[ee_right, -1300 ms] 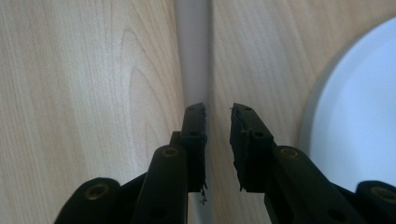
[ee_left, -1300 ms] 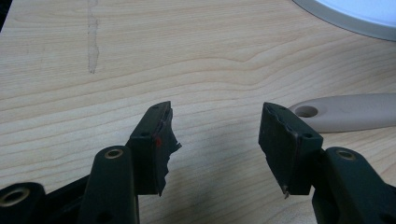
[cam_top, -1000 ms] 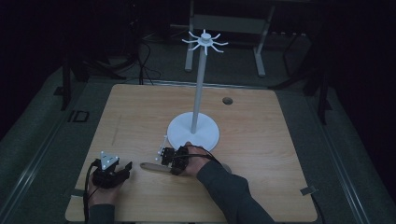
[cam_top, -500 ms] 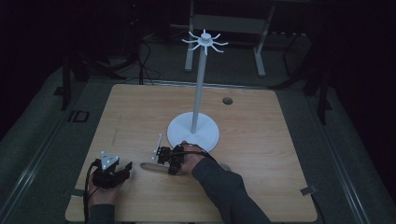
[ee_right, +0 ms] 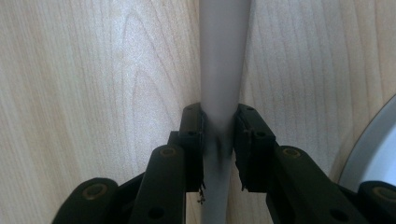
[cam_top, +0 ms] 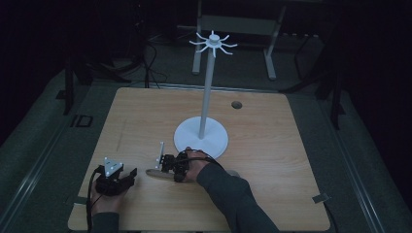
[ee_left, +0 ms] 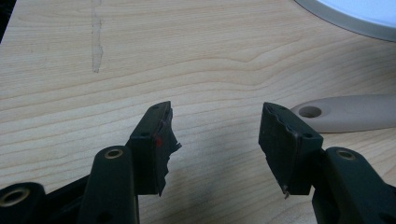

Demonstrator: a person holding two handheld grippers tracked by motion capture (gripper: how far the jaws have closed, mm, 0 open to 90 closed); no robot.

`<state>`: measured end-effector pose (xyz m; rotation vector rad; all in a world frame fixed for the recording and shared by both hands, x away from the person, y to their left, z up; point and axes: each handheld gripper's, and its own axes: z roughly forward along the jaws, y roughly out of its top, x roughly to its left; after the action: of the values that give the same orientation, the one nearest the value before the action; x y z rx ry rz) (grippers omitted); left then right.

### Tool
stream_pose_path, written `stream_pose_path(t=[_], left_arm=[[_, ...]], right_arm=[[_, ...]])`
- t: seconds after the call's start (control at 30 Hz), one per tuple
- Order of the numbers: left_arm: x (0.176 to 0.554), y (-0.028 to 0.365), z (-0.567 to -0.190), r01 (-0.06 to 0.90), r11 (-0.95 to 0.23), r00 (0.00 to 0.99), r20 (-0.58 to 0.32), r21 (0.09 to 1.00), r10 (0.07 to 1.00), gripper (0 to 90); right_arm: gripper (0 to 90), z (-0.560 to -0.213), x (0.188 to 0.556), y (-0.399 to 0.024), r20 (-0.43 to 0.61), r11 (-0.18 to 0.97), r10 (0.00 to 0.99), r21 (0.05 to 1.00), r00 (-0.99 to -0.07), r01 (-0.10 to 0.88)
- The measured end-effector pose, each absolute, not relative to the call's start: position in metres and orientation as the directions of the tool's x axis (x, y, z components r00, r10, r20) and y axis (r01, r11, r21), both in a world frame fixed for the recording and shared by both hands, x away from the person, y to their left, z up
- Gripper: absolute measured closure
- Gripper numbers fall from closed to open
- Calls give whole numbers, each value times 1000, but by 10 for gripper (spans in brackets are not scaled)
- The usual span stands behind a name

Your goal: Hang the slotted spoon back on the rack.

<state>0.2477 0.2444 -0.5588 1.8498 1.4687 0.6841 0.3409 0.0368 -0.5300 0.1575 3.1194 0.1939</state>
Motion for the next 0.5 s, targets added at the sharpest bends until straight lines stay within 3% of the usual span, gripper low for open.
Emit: stream_pose_path(t=[0.5], left_arm=[[248,244,-559,622,-146,229,0,769,973,449]], right_arm=[[742,-513,340,17,-33,960,139,252,-990,126]])
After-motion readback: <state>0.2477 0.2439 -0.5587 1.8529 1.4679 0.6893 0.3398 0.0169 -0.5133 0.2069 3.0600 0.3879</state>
